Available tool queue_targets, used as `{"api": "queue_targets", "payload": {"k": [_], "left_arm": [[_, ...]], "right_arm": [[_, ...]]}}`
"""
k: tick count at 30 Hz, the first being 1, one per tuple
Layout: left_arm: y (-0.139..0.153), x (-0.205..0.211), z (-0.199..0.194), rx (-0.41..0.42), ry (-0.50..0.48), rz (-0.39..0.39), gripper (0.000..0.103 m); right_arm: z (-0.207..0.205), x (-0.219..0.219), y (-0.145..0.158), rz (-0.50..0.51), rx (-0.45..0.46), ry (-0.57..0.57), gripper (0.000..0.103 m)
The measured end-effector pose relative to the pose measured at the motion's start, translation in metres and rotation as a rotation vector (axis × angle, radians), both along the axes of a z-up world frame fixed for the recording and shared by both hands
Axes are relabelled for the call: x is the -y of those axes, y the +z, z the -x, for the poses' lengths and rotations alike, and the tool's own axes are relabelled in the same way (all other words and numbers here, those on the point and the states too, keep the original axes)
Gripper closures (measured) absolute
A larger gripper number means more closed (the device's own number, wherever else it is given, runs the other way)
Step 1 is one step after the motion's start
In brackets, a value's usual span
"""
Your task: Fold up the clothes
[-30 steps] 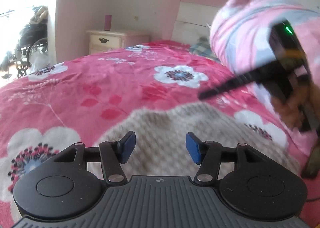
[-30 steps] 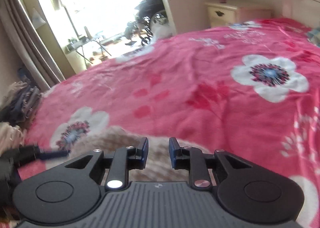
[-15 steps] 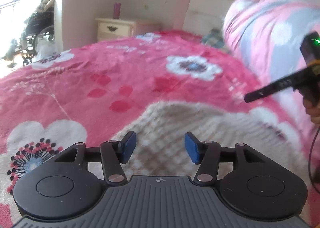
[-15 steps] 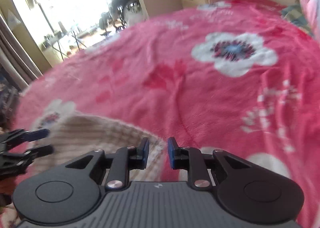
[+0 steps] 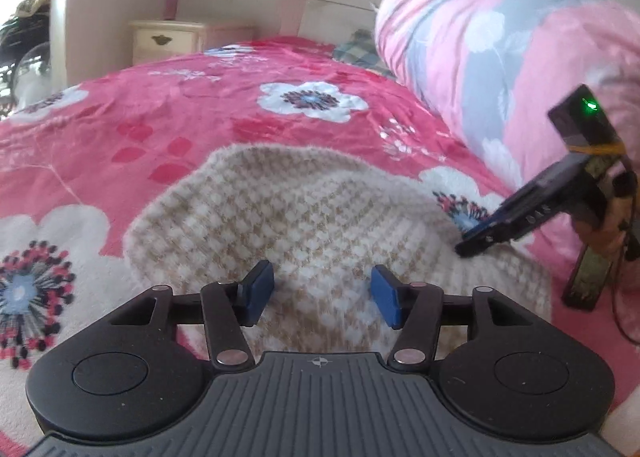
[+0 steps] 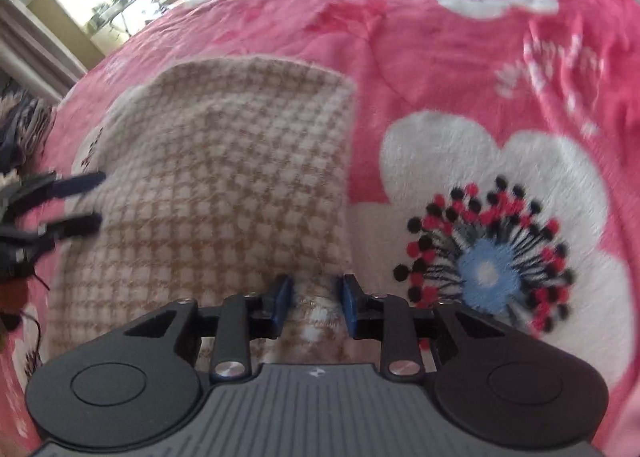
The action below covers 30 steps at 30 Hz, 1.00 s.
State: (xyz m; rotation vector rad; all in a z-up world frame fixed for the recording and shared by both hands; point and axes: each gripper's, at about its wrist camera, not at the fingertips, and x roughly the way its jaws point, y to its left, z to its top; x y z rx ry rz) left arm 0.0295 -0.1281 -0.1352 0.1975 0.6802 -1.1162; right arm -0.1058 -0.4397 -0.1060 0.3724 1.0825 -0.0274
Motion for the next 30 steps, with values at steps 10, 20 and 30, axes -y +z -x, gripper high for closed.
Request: {"api": "queue_targets", "payload": {"k": [10, 20, 30], "left_arm": [[-0.009, -0.012, 0.064, 0.064, -0.143, -0.035, 0.049], [0.011, -0.024, 0.082, 0.129, -0.104, -0.032, 0.049], [-0.026, -0.017, 0.112, 0.217, -0.100, -0.103, 0.043]], "right_arm": [[0.032, -0.049, -0.001, 0.132, -0.133, 0.198, 0.080], [0.033, -0.063, 0.042, 0.157, -0.060, 0.205, 0.079], [0.007, -0.123, -0.005, 0.146, -0.007, 0.266, 0.081]]}}
